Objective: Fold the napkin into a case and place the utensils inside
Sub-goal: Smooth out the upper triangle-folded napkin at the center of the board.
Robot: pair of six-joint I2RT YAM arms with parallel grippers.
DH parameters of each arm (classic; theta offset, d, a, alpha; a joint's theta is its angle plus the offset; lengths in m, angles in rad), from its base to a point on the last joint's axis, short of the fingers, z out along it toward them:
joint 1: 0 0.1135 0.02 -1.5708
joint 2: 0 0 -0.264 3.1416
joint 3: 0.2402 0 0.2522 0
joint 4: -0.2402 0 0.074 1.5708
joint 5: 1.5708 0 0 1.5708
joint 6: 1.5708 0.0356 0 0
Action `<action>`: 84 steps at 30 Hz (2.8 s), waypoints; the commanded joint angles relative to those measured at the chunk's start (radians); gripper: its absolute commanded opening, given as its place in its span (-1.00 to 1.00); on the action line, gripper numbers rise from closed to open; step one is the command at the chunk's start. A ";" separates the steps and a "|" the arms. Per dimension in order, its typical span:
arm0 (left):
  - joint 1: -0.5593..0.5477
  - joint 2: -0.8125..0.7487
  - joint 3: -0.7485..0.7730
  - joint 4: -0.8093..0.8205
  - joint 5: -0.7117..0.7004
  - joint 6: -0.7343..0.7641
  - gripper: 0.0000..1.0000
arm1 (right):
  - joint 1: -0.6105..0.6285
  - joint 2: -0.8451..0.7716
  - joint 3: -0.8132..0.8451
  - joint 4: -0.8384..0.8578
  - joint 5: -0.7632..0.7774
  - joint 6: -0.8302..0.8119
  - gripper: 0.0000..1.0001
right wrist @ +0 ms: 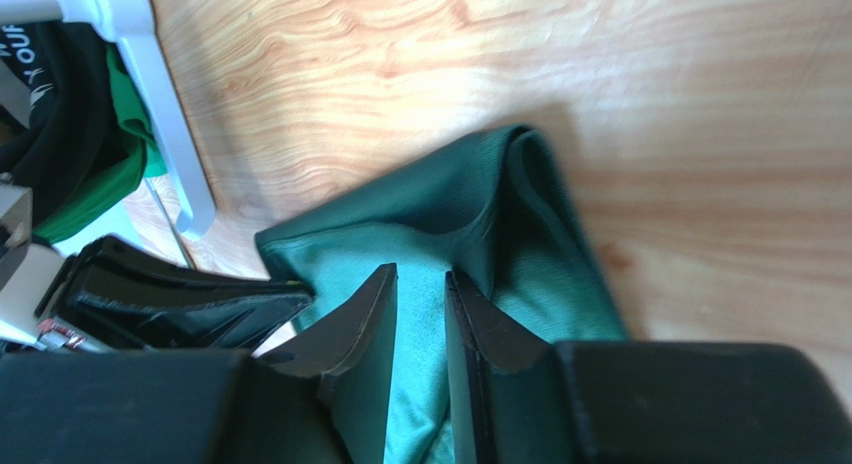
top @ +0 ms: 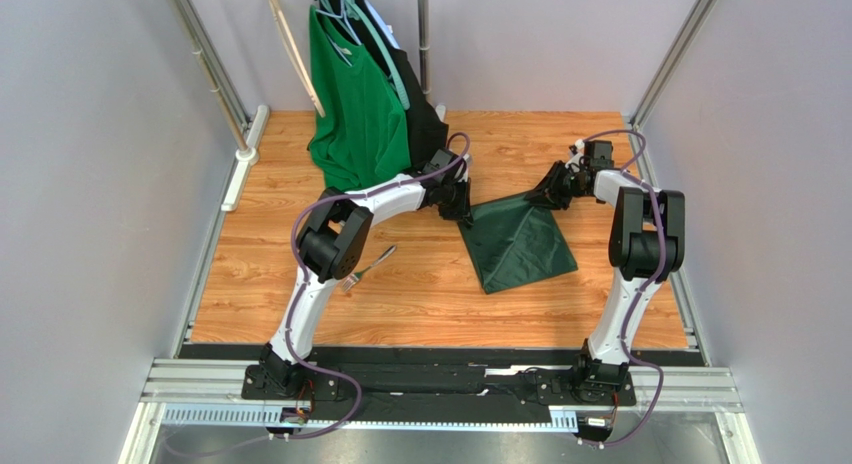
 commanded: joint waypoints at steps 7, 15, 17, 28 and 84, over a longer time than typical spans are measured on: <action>-0.001 -0.111 -0.053 -0.004 -0.062 0.050 -0.88 | -0.007 0.112 0.133 0.047 -0.068 -0.008 -0.31; -0.030 -0.205 -0.052 -0.018 0.016 0.064 -0.60 | -0.007 0.038 0.100 0.045 -0.051 -0.002 -0.18; -0.056 -0.248 -0.103 0.002 0.020 0.042 -0.60 | -0.005 0.032 0.101 0.050 -0.051 -0.002 -0.15; -0.202 -0.452 -0.442 0.048 -0.035 -0.019 -1.00 | 0.136 -0.288 -0.240 -0.004 0.246 0.047 -0.27; -0.271 -0.566 -0.539 0.062 -0.111 -0.126 -0.95 | 0.317 -0.502 -0.649 0.128 0.311 0.166 -1.00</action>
